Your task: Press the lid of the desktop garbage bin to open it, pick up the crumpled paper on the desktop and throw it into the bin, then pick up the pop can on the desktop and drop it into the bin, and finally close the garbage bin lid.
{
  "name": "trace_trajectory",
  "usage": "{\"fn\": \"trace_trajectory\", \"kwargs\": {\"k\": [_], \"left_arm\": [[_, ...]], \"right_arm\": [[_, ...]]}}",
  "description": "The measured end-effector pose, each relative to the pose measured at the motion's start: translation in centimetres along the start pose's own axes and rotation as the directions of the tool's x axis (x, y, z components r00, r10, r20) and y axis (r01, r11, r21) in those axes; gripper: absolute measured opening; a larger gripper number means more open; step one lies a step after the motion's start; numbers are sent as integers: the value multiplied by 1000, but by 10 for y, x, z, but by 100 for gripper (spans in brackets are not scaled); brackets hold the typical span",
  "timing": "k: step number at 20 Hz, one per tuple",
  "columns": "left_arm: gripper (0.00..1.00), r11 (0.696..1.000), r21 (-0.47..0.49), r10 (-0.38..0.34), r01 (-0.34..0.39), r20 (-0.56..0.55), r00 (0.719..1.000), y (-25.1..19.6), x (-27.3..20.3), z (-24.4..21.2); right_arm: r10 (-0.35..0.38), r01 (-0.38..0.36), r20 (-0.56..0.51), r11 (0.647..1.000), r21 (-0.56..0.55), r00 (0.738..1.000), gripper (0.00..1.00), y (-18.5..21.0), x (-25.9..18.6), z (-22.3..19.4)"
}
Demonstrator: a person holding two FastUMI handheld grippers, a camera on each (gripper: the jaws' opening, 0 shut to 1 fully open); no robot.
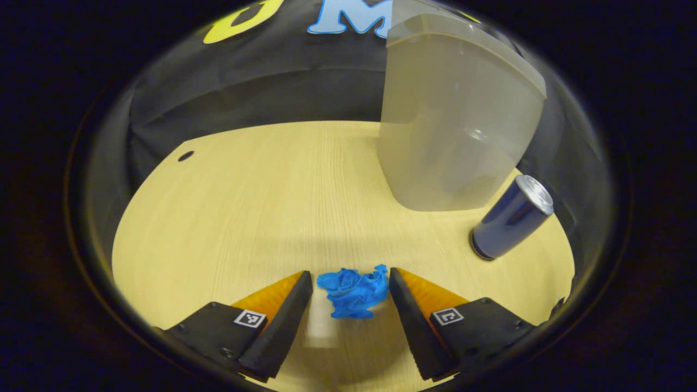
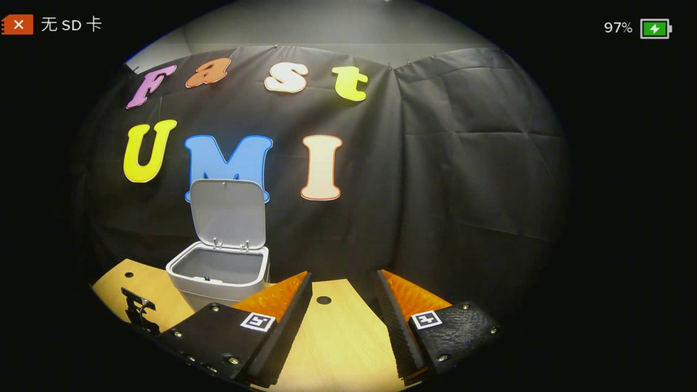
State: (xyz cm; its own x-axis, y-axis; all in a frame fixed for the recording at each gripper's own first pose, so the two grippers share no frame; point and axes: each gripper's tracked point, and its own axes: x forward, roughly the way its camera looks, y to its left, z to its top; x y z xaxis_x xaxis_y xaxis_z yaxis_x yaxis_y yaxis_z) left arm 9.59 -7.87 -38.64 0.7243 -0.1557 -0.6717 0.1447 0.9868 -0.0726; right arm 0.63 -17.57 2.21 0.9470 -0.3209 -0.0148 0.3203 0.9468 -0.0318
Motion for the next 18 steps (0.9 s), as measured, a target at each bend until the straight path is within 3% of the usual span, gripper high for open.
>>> {"fn": "trace_trajectory", "kwargs": {"k": [2, 5, 7, 12, 18], "left_arm": [[94, 999, 17, 29, -29, 1, 1000, 4, 2, -1], [65, 999, 18, 50, -50, 2, 999, 13, 2, 0], [55, 999, 28, 39, -39, -1, 999, 12, 2, 1], [51, 999, 24, 35, -36, 33, 999, 15, -4, 19], [55, 999, -5, 39, -38, 160, 986, 27, -30, 85]], "right_arm": [[6, -6, -11, 1000, 4, 1000, 76, 3, 3, -3], [16, -16, -20, 1000, 4, 1000, 76, 9, 5, -8], [21, -21, -24, 1000, 0, 999, 76, 13, 7, -9], [31, -31, -25, 1000, 3, 999, 76, 17, 9, -9], [46, -45, -25, 999, 27, 999, 76, 23, 7, -11]]}}
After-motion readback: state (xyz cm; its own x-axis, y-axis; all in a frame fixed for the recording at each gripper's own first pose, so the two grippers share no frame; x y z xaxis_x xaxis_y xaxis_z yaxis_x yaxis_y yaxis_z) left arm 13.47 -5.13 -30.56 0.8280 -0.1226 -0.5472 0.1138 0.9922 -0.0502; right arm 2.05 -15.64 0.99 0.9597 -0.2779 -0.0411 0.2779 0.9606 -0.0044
